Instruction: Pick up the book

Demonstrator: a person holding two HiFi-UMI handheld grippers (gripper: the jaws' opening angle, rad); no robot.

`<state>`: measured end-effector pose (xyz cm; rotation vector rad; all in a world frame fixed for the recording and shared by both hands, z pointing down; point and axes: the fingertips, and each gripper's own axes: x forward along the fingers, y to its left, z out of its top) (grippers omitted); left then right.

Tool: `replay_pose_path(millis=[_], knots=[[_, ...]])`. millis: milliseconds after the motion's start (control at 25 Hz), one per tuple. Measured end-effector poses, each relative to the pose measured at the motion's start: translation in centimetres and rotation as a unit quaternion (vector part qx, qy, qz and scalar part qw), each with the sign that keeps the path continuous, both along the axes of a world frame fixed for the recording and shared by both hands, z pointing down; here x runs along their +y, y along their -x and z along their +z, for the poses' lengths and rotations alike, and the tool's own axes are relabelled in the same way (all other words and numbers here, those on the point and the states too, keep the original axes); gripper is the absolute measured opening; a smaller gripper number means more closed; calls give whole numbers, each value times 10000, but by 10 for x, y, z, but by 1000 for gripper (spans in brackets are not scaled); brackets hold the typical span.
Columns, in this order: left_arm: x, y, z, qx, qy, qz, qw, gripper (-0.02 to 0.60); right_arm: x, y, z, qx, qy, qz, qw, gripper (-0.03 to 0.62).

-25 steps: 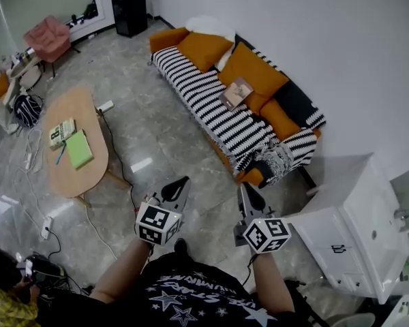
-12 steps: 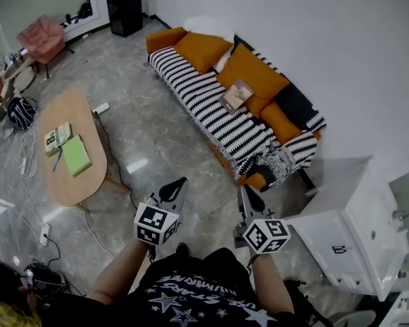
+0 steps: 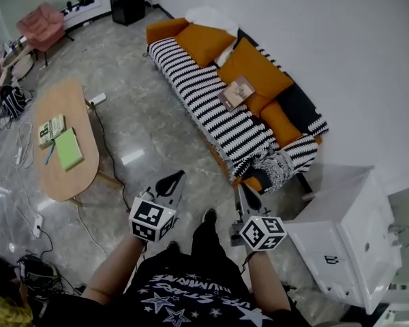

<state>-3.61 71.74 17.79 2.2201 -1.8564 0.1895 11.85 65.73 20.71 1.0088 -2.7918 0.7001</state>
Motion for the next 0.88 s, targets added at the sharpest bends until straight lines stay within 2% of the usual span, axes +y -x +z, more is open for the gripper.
replay_pose_path(millis=[520, 880], knots=[[-138, 0, 2, -32, 142, -343, 9993, 6, -151, 10, -6, -68, -31, -468, 9989, 34], [-192, -1, 0, -142, 234, -691, 9972, 8, -224, 6, 1, -231, 165, -648, 9975, 34]])
